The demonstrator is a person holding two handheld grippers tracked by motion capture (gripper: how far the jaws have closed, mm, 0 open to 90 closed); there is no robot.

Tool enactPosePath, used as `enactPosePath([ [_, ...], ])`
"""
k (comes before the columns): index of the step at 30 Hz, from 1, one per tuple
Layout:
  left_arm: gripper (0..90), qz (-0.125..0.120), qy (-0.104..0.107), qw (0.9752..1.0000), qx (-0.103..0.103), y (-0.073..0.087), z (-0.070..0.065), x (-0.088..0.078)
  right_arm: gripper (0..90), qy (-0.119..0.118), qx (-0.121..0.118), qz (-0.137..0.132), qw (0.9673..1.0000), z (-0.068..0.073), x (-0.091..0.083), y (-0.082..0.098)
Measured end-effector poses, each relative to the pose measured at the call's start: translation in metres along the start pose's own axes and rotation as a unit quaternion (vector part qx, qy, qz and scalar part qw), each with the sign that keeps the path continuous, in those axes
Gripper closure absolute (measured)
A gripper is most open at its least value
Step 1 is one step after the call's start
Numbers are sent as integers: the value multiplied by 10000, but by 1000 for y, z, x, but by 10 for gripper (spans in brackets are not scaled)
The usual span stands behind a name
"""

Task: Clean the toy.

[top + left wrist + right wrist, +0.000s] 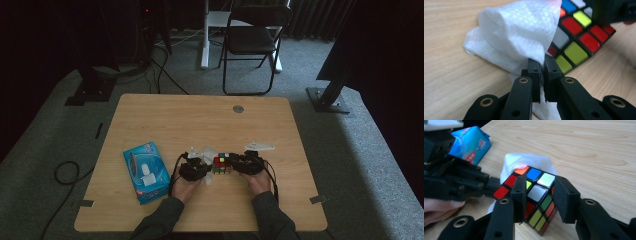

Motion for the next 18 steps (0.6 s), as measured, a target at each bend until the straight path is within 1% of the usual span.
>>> enactPosePath([
  [3,856,-110,-44,9999,-59,-6,2,-2,660,-10,-76,16,10000,2,0,0],
  [8,855,-302,-105,9994,-164,-16,8,-9,682,-118,-152,57,9998,5,0,0],
  [11,855,-338,-142,9992,-141,-21,9,-10,695,-156,-267,59,9995,7,0,0],
  [15,855,-329,-140,9993,-103,-25,10,-11,709,-194,-429,53,9989,12,0,0],
  [18,855,-281,-39,9996,-61,-25,7,-10,711,-189,-480,64,9986,13,1,0],
])
Point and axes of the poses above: each handheld gripper's, and its own axes: x roughly forward along the jaws, y roughly out of its underside, z roughly to its left, the point moved 6 cm from there along x, roughly forward along the jaws, and after that the axes turned 8 degrees about y, right-handed, at the moved point
